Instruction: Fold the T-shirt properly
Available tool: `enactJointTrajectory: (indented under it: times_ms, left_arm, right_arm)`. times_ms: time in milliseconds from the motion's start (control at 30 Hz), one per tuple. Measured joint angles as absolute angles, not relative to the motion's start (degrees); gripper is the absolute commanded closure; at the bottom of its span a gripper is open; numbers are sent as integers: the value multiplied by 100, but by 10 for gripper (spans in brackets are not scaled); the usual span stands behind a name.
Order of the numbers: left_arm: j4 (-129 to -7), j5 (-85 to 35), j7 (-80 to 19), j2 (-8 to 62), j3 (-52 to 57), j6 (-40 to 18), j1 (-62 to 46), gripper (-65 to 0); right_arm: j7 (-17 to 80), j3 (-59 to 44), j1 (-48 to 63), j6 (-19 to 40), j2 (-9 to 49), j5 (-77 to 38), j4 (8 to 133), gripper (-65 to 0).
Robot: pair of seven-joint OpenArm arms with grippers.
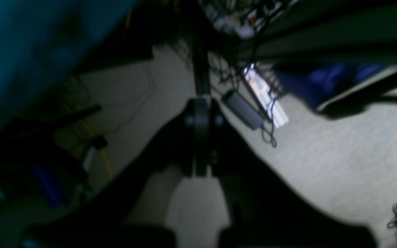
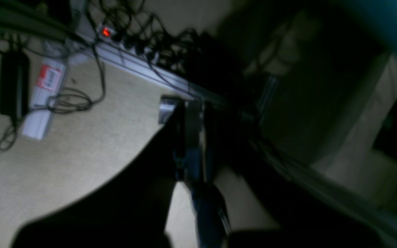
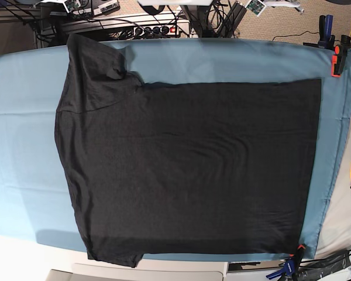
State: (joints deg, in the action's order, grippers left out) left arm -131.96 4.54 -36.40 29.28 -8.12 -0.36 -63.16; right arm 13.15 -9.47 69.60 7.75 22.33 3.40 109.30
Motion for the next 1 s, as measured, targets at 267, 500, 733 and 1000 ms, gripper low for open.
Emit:
enactJointTrajectory:
  times_ms: [267,500,733,1000]
  left_arm:
    - [-13393,403,-3642,2941,-812,-47,-6077,0]
    - [-13393,403,-3645,2936,-814,19,-5465,0]
    - [-13393,351,-3645,2591,-812,454,-4689,0]
    - [-13393,-657,-3509,2165,25,456,-4313,0]
  right_arm:
    - [1831,-958,6995,314,2233,-43,12781,-24]
    - [2257,-958,6305,-318,1990,-73,13402,-24]
    - [2528,-963,5135,-1219,1009,-84,13397,-24]
    - [2563,-978,4650,-1225,521,-75,13397,-24]
